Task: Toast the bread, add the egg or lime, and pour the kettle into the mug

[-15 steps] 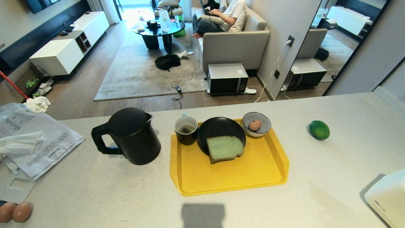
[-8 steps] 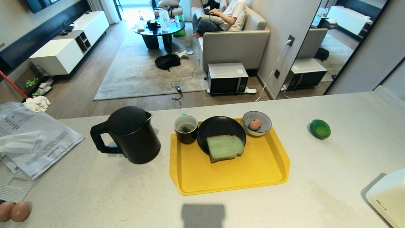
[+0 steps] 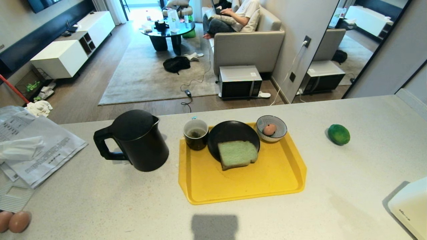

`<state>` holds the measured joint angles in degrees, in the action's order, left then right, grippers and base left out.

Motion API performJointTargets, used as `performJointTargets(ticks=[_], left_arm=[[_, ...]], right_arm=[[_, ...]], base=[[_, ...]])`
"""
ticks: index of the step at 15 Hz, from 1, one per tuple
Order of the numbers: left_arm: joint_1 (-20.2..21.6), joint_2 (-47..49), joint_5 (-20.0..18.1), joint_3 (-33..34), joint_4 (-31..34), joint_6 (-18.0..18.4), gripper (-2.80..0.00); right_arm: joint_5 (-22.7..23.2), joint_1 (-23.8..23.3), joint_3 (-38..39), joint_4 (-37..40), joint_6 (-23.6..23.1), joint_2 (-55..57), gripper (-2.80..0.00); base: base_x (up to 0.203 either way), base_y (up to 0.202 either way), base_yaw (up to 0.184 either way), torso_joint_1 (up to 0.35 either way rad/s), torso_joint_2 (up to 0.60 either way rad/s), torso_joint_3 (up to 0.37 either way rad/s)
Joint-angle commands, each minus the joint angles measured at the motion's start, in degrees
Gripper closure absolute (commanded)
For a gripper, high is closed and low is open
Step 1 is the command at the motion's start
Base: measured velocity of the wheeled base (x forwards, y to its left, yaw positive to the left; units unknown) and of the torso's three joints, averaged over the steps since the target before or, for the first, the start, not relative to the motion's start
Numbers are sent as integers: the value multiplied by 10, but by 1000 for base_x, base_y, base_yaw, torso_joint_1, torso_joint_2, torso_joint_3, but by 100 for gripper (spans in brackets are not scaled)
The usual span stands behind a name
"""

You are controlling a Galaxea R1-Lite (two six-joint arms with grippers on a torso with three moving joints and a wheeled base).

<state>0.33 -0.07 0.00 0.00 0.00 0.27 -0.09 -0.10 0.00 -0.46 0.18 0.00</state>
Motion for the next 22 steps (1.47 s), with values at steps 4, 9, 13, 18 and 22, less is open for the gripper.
performJointTargets(ticks=[4,9,13,18,22], left_arm=[[0,0,0,0,0,0,0],[0,0,0,0,1,0,0],[0,0,0,0,0,0,0],[0,0,0,-1,0,1,0],[0,0,0,0,0,1,0]], right_arm=[[0,0,1,-1,0,0,0],[0,0,1,-1,0,0,0],[0,0,1,-1,-1,0,0],[0,0,1,-1,-1,1,0],[-1,0,1,-1,-1,0,0]], base=[[0,0,0,-68,132,61],[0,0,0,-64,127,62],[0,0,0,-38,65,35],[0,0,0,0,0,0],[0,0,0,0,0,0]])
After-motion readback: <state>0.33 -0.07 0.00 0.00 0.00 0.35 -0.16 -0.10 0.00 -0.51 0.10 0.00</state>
